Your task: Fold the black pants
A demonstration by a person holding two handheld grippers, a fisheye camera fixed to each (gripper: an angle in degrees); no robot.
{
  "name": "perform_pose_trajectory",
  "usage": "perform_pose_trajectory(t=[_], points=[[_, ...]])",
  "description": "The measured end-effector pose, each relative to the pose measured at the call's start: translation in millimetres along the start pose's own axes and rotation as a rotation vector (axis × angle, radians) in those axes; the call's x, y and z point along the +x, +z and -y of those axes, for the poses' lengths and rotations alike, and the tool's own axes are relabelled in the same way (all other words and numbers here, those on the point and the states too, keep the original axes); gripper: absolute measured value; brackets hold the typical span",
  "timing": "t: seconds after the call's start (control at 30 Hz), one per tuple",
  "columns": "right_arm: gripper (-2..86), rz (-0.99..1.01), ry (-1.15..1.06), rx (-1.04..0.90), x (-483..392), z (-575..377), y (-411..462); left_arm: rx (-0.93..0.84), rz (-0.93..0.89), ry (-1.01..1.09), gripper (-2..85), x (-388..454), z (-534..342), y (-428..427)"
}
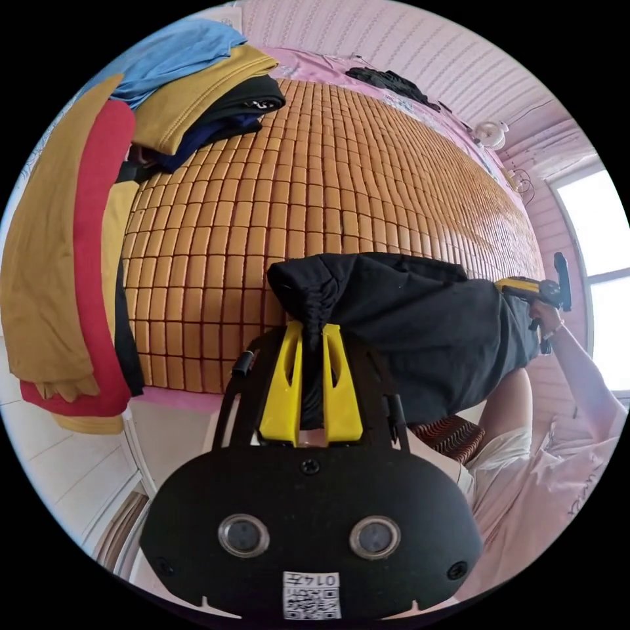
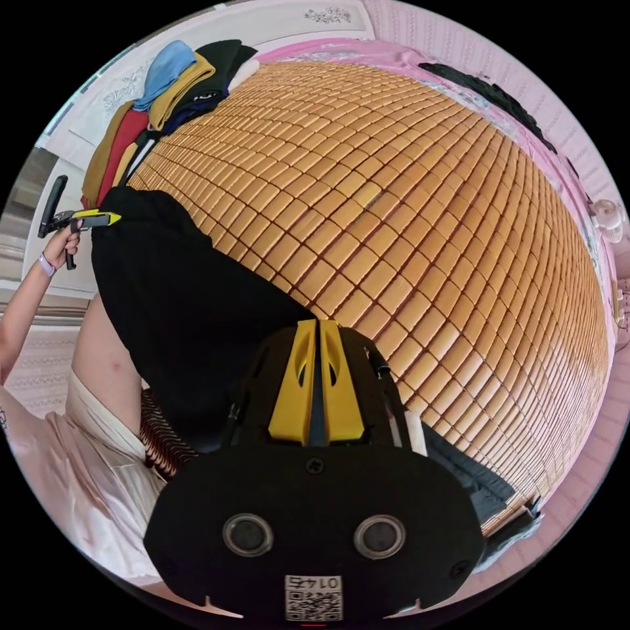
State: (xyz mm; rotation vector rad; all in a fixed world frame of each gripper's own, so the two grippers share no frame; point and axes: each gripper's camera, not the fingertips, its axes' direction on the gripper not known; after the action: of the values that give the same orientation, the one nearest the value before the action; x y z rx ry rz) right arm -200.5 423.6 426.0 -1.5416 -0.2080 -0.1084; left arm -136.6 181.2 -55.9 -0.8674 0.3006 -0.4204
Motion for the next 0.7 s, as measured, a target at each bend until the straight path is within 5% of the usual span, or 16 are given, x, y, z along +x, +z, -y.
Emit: perform_pose_trajectory(t=[0.27, 0.43, 0.7], points=[[1.6, -0.165, 0.227, 0.240, 46.4, -128.6, -77.9, -0.029, 0.236, -0.080, 3.6, -8.2, 29.9, -10.3], [7.2, -0.347, 0.555, 0.234, 130.0, -257.2, -112.0, 0.009, 0.114, -0.233, 6.9, -27.3, 19.4, -30.9], [9.1, -0.254, 0.917, 0.264, 246.8, -356.5, -134.3, 0.173, 0.187, -0.021, 7.4, 52.9, -4.6, -90.3]])
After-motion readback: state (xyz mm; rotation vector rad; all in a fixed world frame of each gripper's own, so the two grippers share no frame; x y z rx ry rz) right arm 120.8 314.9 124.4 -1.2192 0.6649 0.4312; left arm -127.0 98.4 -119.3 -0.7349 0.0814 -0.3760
